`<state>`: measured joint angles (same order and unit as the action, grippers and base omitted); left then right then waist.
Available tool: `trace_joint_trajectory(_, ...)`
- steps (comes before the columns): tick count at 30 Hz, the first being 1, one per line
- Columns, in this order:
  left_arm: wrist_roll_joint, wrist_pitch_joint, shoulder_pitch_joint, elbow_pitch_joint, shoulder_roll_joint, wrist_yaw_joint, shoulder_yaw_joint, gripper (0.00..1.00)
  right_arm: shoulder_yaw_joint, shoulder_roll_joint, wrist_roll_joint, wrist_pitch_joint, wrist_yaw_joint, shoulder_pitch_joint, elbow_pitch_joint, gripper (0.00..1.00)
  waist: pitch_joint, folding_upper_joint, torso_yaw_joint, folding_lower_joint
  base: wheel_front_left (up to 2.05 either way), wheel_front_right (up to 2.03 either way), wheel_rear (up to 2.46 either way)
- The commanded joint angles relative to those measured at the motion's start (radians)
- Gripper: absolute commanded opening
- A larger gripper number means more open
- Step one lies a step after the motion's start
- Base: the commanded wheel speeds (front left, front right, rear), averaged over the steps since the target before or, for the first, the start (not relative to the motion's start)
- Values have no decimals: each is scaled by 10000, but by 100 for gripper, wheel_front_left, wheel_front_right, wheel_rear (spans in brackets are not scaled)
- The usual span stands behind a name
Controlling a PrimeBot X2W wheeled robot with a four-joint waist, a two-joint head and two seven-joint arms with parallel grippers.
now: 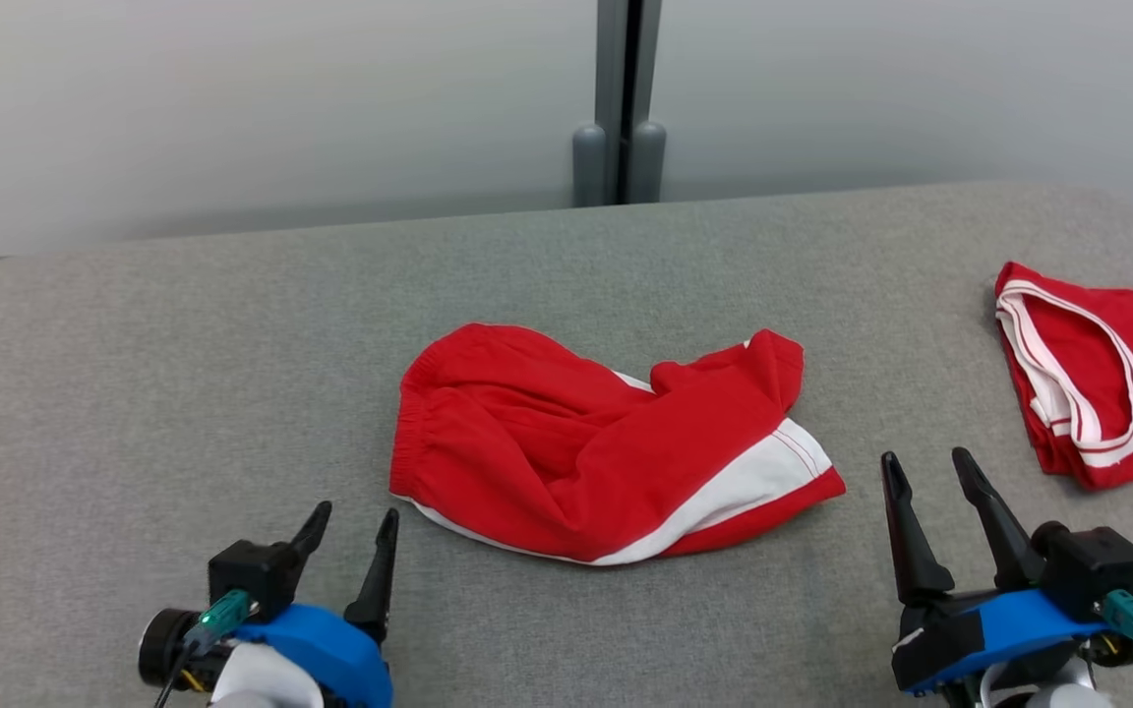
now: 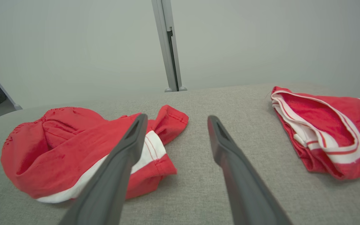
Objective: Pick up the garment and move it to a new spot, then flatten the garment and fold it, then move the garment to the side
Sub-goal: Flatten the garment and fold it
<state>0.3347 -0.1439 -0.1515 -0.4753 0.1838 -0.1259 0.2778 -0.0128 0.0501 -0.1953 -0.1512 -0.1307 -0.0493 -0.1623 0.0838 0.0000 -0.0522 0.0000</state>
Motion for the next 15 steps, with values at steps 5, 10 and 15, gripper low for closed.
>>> trace_joint_trajectory(5, 500, 385, -1006, -1203, 257, -43, 691, 100, 217, 7, -66, -127, -1, -412, -119, 100, 398, 0, -275, 0, 0, 0, 0)
trace_joint_trajectory(10, 815, 406, -1610, -2040, 275, -45, 879, 100, 314, 7, -118, -219, -1, -580, -285, 100, 587, 0, -508, 0, 0, 0, 0)
trace_joint_trajectory(15, 1081, 155, -2065, -2433, 343, -44, 1301, 100, 328, 7, -140, -304, -1, -694, -390, 100, 661, 0, -661, 0, 0, 0, 0)
